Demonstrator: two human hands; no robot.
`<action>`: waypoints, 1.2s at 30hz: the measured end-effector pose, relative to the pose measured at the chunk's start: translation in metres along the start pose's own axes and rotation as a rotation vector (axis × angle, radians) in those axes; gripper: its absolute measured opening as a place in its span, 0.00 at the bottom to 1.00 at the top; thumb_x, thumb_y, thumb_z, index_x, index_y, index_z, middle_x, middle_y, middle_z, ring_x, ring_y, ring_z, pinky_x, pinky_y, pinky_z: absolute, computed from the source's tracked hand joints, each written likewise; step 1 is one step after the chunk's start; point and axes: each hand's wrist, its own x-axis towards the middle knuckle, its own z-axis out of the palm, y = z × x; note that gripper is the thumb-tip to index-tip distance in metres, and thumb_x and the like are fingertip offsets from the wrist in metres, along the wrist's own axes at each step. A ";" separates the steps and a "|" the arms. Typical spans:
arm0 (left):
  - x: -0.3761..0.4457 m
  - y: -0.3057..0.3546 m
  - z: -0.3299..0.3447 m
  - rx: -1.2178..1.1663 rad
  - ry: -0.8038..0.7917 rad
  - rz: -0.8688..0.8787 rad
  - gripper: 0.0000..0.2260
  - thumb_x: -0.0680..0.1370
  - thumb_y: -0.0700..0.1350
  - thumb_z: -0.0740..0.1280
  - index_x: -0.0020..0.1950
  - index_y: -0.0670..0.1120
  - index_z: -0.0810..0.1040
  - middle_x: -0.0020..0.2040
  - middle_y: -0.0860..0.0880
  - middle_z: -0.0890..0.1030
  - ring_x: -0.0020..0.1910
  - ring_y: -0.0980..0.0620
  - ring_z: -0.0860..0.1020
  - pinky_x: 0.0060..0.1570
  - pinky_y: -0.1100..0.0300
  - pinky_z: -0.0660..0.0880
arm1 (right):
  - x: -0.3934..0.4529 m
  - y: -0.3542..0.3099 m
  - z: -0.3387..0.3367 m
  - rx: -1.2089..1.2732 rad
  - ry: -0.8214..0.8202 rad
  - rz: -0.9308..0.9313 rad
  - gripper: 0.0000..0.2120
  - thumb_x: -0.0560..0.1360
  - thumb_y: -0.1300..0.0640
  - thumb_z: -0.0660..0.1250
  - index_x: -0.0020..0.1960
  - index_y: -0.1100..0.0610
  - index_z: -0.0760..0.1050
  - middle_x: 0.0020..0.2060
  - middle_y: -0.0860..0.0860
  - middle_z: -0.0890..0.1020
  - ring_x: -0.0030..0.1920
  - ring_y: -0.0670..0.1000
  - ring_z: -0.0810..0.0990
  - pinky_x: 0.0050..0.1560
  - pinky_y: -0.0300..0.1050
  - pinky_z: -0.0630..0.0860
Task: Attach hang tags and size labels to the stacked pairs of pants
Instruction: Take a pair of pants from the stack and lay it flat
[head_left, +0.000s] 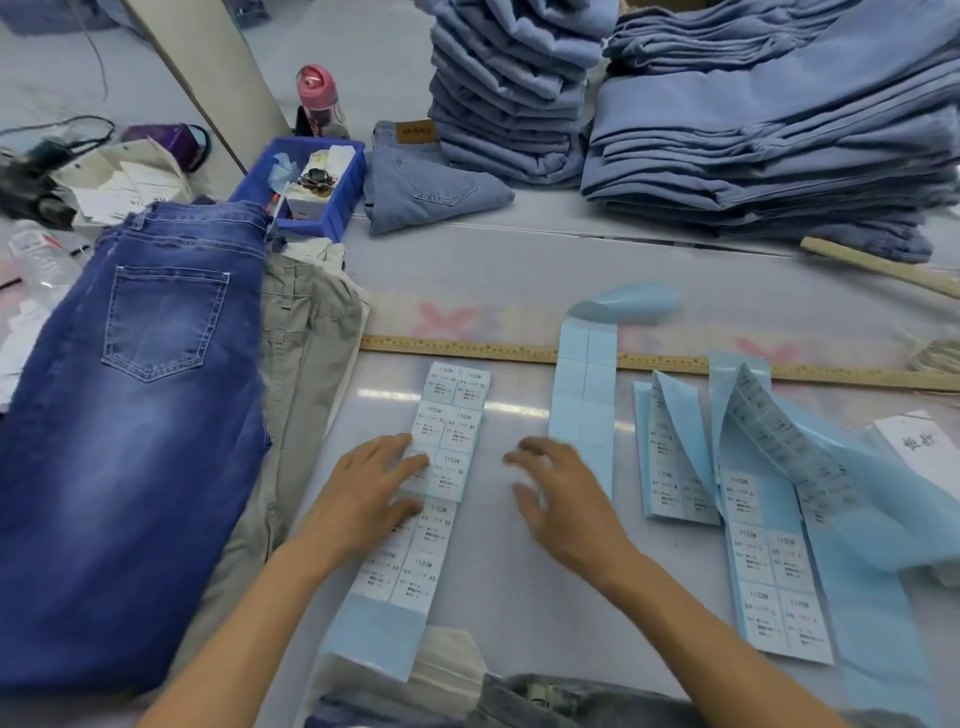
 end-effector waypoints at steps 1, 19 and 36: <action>-0.001 0.005 0.000 0.011 0.024 0.012 0.25 0.76 0.49 0.75 0.71 0.50 0.76 0.77 0.45 0.69 0.76 0.43 0.67 0.73 0.47 0.64 | 0.002 0.008 -0.008 0.023 0.121 0.088 0.17 0.80 0.60 0.67 0.68 0.55 0.77 0.67 0.51 0.74 0.68 0.52 0.70 0.69 0.44 0.68; 0.129 0.129 0.012 0.014 0.281 0.344 0.17 0.76 0.43 0.74 0.65 0.46 0.80 0.67 0.42 0.79 0.63 0.39 0.78 0.59 0.46 0.77 | 0.124 0.109 -0.109 0.131 0.337 0.447 0.23 0.78 0.63 0.68 0.72 0.56 0.70 0.70 0.55 0.71 0.67 0.55 0.74 0.68 0.49 0.72; 0.170 0.111 0.059 0.139 0.472 0.457 0.14 0.80 0.51 0.67 0.63 0.46 0.81 0.66 0.42 0.79 0.61 0.41 0.79 0.62 0.48 0.76 | 0.162 0.103 -0.106 1.129 0.550 0.709 0.18 0.77 0.69 0.64 0.63 0.54 0.73 0.44 0.60 0.83 0.36 0.53 0.78 0.36 0.43 0.80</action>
